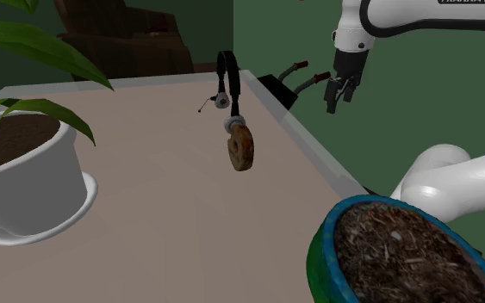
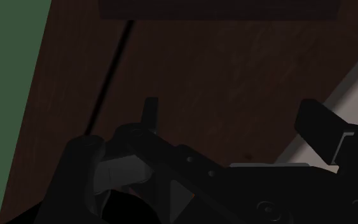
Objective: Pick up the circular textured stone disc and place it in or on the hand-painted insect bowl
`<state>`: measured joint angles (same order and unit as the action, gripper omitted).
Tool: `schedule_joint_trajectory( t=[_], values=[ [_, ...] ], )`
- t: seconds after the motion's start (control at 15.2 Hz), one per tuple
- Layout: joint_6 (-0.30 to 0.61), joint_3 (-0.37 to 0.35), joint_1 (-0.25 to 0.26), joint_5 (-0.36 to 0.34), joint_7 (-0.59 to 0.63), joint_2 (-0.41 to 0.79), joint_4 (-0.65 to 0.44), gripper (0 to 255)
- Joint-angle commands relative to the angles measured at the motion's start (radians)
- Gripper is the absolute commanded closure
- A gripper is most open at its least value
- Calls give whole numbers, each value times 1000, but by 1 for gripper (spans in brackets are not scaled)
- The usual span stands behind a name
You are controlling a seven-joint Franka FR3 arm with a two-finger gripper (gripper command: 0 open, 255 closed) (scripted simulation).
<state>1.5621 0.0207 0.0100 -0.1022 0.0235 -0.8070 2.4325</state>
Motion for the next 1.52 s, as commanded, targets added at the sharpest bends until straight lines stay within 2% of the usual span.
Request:
schedule_joint_trajectory(
  t=[0.0,0.79,1.12,1.45],
  values=[
    [0,0,0,0,0,0,0,0],
    [-19,-231,57,263,379,130,-141,0],
    [-3,-320,64,342,534,230,-246,0],
    [18,-406,63,392,691,352,-377,0]
  ],
)
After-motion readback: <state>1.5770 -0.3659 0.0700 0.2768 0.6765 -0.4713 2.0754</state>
